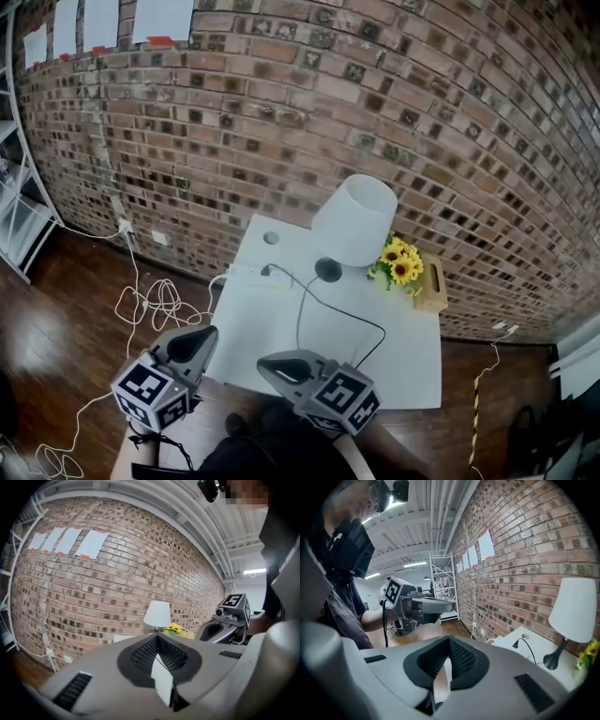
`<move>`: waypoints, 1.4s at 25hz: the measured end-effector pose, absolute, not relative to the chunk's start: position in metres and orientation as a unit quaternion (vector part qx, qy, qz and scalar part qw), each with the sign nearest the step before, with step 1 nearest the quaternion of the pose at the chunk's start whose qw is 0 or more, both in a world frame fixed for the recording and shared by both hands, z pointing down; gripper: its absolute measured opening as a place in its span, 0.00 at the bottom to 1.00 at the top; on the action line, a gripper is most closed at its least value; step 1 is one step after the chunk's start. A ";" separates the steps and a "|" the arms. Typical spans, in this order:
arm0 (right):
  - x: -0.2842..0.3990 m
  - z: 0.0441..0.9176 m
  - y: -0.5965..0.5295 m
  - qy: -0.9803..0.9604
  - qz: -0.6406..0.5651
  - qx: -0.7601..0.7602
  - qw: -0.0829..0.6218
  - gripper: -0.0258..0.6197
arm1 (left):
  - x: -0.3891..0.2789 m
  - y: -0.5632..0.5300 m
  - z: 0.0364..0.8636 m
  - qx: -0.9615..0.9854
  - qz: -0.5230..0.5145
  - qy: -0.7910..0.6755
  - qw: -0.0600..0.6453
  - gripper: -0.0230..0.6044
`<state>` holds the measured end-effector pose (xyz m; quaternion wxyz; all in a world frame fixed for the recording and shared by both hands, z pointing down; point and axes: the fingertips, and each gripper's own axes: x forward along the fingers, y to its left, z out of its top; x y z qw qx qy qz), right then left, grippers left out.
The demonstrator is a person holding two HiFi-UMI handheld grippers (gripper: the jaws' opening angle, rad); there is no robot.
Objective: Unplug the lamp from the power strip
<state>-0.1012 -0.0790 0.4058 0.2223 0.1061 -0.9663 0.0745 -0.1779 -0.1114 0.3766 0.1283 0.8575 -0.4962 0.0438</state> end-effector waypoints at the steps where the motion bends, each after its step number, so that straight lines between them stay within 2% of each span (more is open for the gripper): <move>1: -0.099 0.408 -0.081 -0.965 0.075 0.112 0.224 0.04 | -0.179 -0.113 0.378 0.858 0.044 -0.496 0.126 0.05; 20: -0.103 0.432 -0.113 -0.961 0.059 0.118 0.242 0.04 | -0.190 -0.144 0.400 0.843 0.058 -0.515 0.143 0.05; 25: -0.092 0.445 -0.123 -0.957 0.089 0.124 0.246 0.04 | -0.183 -0.181 0.414 0.846 0.100 -0.511 0.112 0.05; 35: -0.090 0.492 -0.194 -0.951 0.117 0.132 0.255 0.04 | -0.167 -0.257 0.456 0.842 0.162 -0.499 0.127 0.05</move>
